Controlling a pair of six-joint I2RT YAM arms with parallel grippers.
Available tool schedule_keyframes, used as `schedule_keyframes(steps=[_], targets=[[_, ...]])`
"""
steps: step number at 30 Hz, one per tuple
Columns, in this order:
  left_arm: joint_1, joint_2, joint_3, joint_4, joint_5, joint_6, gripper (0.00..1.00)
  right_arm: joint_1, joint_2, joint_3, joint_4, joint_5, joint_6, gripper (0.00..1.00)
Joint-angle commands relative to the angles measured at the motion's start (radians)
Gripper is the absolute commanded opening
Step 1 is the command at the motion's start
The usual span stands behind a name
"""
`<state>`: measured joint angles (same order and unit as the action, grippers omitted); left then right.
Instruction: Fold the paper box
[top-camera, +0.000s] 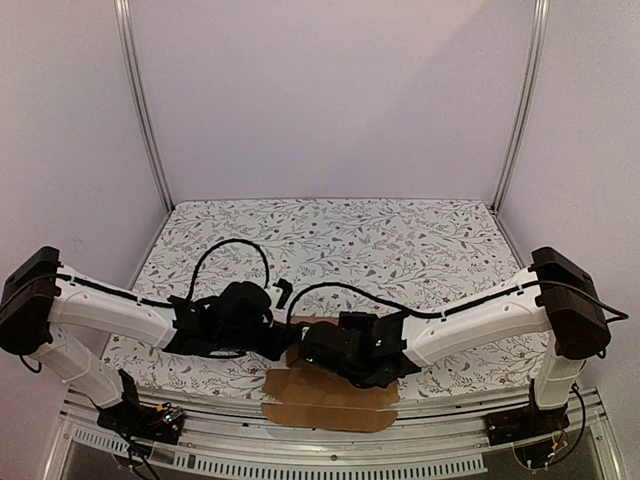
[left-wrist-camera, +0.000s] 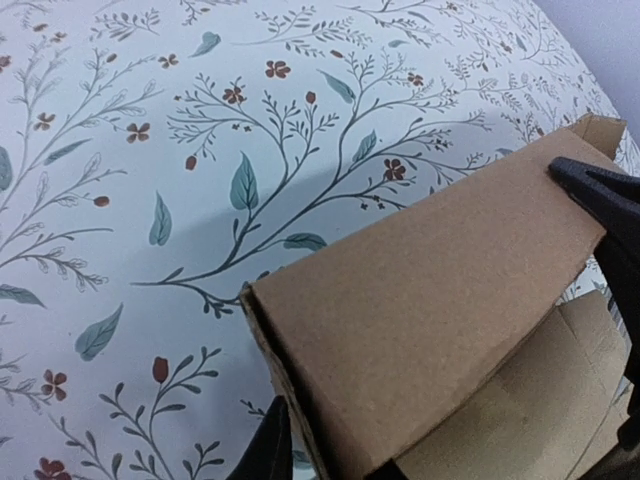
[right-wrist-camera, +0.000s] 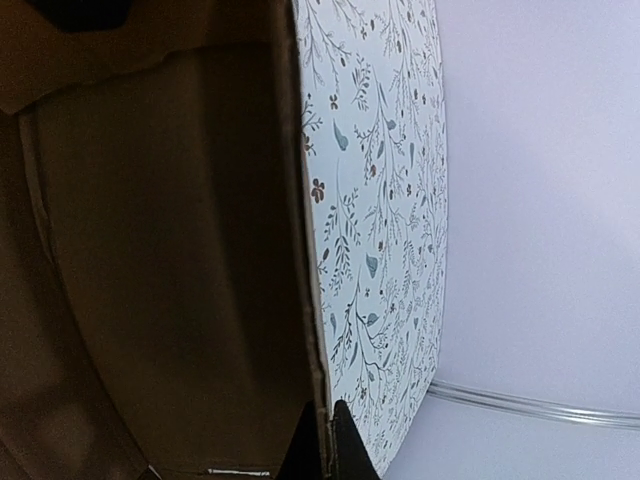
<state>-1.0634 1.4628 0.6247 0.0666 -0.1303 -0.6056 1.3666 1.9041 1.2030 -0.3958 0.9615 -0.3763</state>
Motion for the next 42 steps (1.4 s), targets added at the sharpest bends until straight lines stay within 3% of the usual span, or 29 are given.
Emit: schedule_keyframes(steps=[1, 5, 8, 13, 23, 33, 42], targets=[[-0.033, 0.008, 0.051, 0.041, 0.02, 0.008, 0.11, 0.01, -0.022, 0.056, -0.006, -0.107, 0.108, 0.0], [-0.036, 0.006, 0.056, 0.035, 0.014, 0.014, 0.0, 0.012, -0.026, 0.082, -0.036, -0.169, 0.175, 0.0], [-0.037, 0.004, 0.058, 0.028, 0.007, 0.018, 0.0, 0.01, -0.041, 0.102, -0.047, -0.207, 0.208, 0.01], [-0.038, -0.011, 0.057, 0.013, -0.01, 0.025, 0.0, 0.01, -0.057, 0.137, -0.072, -0.247, 0.245, 0.27], [-0.039, -0.053, 0.062, -0.032, -0.085, 0.093, 0.0, 0.009, -0.201, 0.111, -0.081, -0.399, 0.291, 0.59], [-0.032, -0.023, 0.119, -0.039, -0.137, 0.213, 0.0, -0.014, -0.399, 0.005, -0.063, -0.486, 0.335, 0.77], [-0.028, 0.014, 0.123, 0.085, -0.143, 0.37, 0.0, -0.108, -0.532, -0.074, -0.008, -0.567, 0.416, 0.93]])
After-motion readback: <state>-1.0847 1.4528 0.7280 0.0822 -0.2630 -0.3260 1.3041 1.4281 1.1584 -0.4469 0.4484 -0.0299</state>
